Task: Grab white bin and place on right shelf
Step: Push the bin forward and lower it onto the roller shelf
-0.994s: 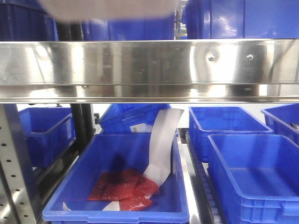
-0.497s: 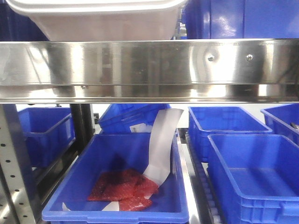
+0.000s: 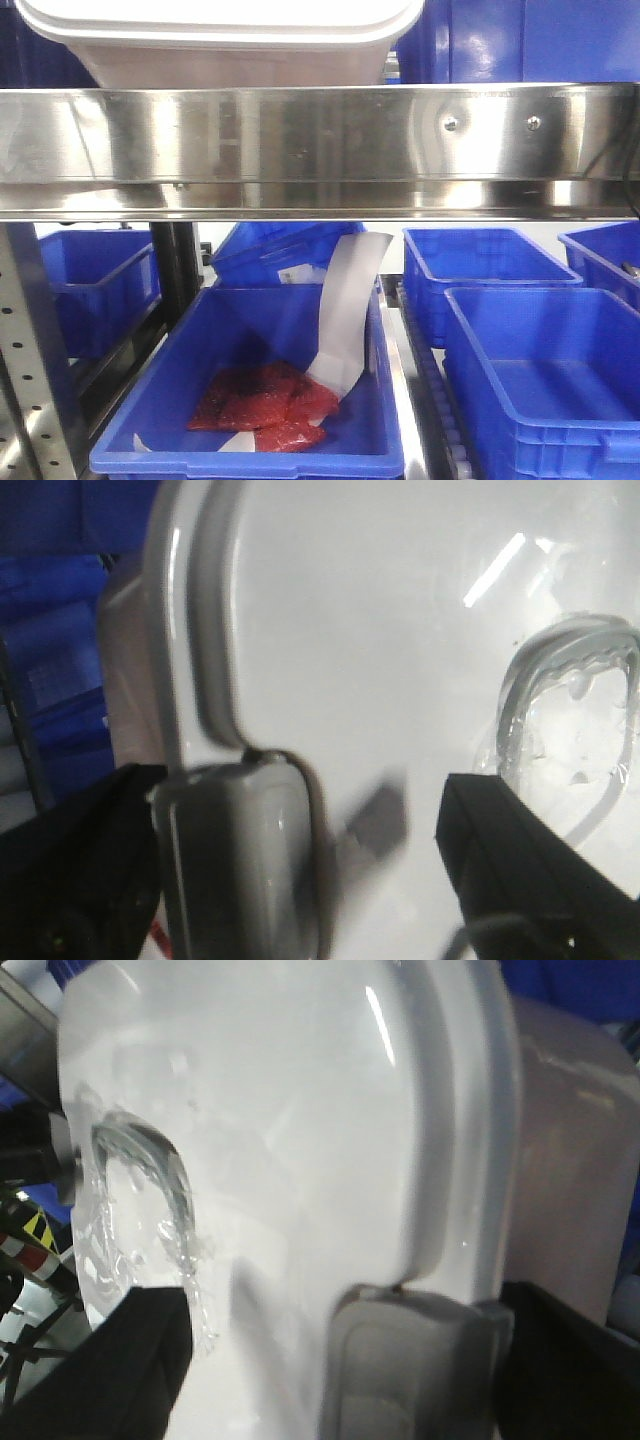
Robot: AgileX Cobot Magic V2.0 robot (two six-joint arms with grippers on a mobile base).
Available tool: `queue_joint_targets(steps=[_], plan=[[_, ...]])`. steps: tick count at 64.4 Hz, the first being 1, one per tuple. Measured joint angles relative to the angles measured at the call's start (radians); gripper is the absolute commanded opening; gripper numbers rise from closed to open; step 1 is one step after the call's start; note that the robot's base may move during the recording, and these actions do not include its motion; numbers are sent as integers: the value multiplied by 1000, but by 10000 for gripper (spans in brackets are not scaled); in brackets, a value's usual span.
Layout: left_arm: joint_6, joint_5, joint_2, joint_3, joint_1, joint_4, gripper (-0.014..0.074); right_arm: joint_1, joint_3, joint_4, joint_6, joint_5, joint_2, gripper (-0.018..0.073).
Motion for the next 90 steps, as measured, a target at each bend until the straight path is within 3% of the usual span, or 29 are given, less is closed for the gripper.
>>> queue_joint_targets(steps=[13,41,69,90], plan=[[-69,71,-61,0,-34,158,390,-25,0,-106,6,44,-41,635],[-189,83,-113,-2,-71,338,353,-29,-10,-323,8,48,-125,635],[-258,-2,-123,-6,-73,593,352,-26,-12,-479,11,-128,-131,635],[-284,2,-128,-47,-75,613,333,-26,-12,-491,8,-177,-162,608]])
